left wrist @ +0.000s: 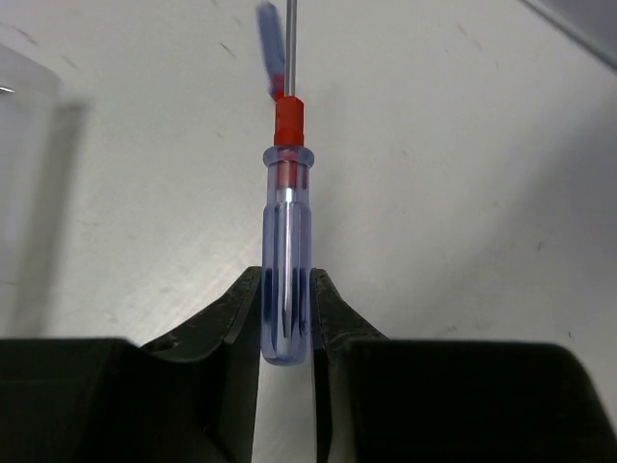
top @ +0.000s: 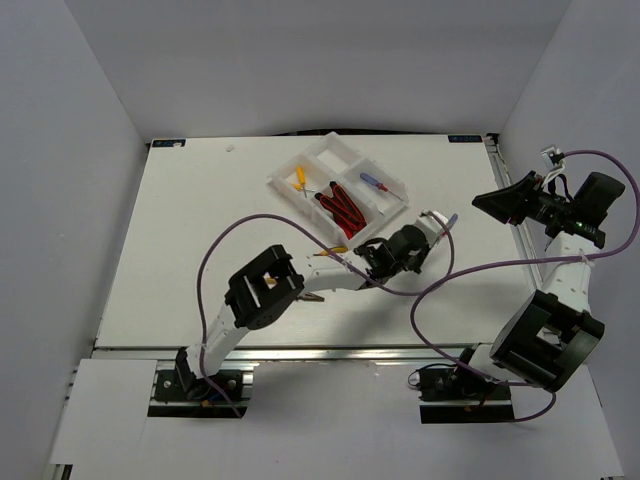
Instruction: Sort the tools into containers
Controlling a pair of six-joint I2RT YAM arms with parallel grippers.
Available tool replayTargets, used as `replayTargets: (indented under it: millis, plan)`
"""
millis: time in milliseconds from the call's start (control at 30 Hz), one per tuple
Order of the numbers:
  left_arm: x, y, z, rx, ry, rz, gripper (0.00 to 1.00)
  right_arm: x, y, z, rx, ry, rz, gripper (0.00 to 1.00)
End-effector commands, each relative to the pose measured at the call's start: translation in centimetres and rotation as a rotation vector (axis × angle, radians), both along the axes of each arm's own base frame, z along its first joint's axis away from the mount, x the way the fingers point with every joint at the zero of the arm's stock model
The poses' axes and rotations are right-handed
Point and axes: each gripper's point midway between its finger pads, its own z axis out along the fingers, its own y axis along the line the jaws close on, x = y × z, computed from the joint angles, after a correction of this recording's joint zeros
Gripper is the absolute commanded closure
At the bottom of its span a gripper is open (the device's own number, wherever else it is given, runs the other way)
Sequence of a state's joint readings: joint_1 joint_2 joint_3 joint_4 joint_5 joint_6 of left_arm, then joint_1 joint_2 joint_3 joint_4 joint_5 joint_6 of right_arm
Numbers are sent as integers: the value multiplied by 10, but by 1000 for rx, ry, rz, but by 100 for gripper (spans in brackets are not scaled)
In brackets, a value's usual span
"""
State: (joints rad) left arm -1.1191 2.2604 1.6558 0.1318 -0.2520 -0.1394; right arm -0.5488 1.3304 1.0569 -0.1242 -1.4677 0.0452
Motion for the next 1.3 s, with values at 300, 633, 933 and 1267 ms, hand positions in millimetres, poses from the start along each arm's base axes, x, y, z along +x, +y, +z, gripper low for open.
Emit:
replayTargets:
  millis: [300, 633, 933, 1267]
  plan:
    - [157, 108, 81, -493, 80, 512, 100, 4, 0, 13, -39, -59, 0, 64]
    - [201, 119, 88, -495, -22, 694, 100, 4, 2, 9, -35, -53, 8, 64]
    - [211, 119, 74, -620, 88, 826, 100, 7, 2, 4, -27, -39, 13, 64]
    - [208, 98, 64, -663, 191, 773, 81, 7, 2, 4, -31, -41, 10, 64]
